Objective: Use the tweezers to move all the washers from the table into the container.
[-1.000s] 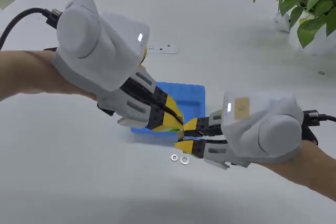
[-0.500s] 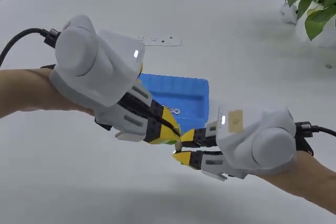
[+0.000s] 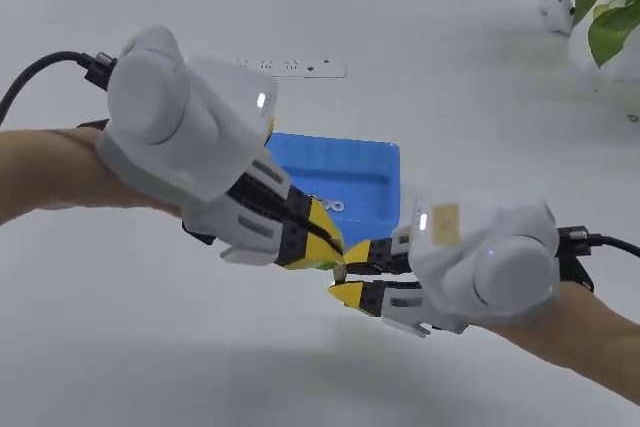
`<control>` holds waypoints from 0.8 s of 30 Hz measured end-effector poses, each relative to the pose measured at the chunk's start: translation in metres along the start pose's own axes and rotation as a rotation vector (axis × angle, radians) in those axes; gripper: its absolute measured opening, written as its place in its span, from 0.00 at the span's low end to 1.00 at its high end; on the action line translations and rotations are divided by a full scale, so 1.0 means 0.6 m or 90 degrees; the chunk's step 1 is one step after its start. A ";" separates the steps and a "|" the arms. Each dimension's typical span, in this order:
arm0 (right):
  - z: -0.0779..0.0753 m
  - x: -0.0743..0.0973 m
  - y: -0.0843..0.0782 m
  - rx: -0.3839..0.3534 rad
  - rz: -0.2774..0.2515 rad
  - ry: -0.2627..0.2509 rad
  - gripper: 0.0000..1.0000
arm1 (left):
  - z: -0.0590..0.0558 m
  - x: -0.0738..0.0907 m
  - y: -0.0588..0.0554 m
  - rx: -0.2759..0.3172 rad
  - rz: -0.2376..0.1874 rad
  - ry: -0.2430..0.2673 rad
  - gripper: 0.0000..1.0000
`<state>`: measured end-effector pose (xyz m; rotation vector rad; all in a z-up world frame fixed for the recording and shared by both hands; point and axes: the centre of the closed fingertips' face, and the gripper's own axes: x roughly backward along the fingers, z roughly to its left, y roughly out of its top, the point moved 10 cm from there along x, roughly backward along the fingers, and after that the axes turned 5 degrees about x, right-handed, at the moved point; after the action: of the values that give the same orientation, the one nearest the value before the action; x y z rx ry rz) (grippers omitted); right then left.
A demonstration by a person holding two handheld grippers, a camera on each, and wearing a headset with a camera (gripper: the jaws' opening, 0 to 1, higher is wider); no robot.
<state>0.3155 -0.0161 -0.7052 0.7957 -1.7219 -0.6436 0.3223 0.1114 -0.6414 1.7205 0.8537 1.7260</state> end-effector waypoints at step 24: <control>-0.008 -0.020 -0.017 -0.026 0.000 0.006 0.11 | 0.020 -0.014 -0.014 0.018 0.012 -0.007 0.06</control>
<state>0.3246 -0.0133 -0.7187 0.7690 -1.6959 -0.6712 0.3341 0.1112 -0.6538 1.7604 0.8635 1.7235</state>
